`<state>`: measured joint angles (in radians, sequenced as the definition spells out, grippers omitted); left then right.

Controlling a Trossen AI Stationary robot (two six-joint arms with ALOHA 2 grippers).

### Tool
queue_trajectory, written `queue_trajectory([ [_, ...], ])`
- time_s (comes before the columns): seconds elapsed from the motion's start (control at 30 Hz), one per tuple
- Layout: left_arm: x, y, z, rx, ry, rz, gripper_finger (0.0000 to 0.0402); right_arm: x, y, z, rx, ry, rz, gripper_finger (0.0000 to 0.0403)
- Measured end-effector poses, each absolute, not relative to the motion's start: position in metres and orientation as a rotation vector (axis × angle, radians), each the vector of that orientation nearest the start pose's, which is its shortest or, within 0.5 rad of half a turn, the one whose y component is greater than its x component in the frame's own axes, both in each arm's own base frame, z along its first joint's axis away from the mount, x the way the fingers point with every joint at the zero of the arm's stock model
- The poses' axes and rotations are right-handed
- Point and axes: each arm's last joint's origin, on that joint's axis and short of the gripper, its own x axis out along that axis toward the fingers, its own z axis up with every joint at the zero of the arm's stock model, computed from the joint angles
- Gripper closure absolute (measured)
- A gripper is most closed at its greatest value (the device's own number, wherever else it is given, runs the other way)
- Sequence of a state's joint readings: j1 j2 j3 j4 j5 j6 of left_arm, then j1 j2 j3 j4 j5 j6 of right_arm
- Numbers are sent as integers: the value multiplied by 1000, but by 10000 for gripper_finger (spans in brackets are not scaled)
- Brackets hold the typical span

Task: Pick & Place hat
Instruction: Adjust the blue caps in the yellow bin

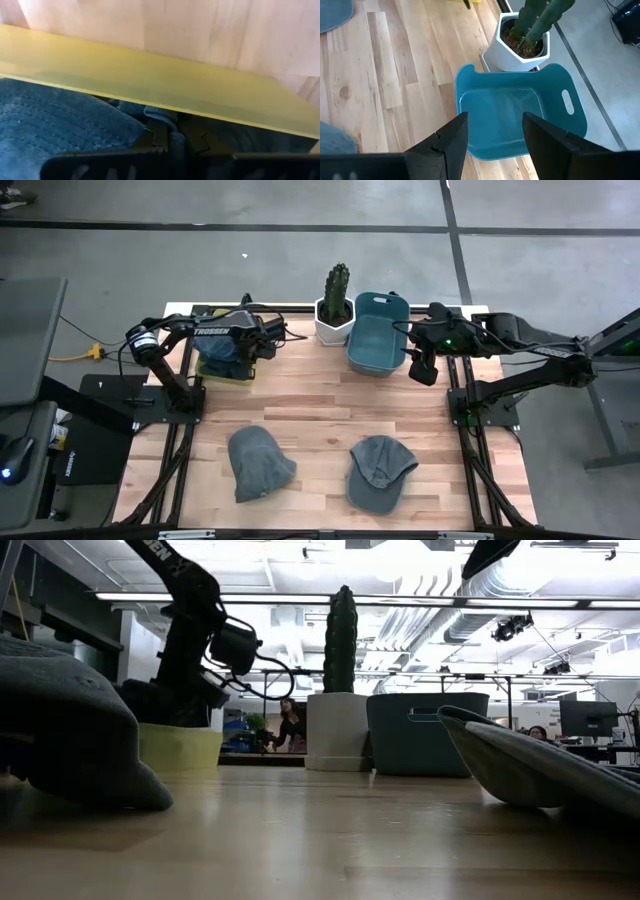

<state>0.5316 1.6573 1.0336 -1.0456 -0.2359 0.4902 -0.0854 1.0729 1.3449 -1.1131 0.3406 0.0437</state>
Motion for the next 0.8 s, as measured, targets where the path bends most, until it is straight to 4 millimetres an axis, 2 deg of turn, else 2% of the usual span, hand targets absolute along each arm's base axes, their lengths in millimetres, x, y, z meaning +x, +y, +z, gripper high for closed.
queue_trajectory([
  [0.43, 237, 151, 191, 101, 1693, 183, 393, 176, -25, 388, -71, 828, -418, 221],
  [0.57, 241, 152, 200, 93, 1667, 169, 351, 176, -25, 388, -73, 830, -409, 221],
  [0.8, 245, 154, 221, 90, 1668, 157, 234, 176, -25, 388, -83, 833, -400, 221],
])
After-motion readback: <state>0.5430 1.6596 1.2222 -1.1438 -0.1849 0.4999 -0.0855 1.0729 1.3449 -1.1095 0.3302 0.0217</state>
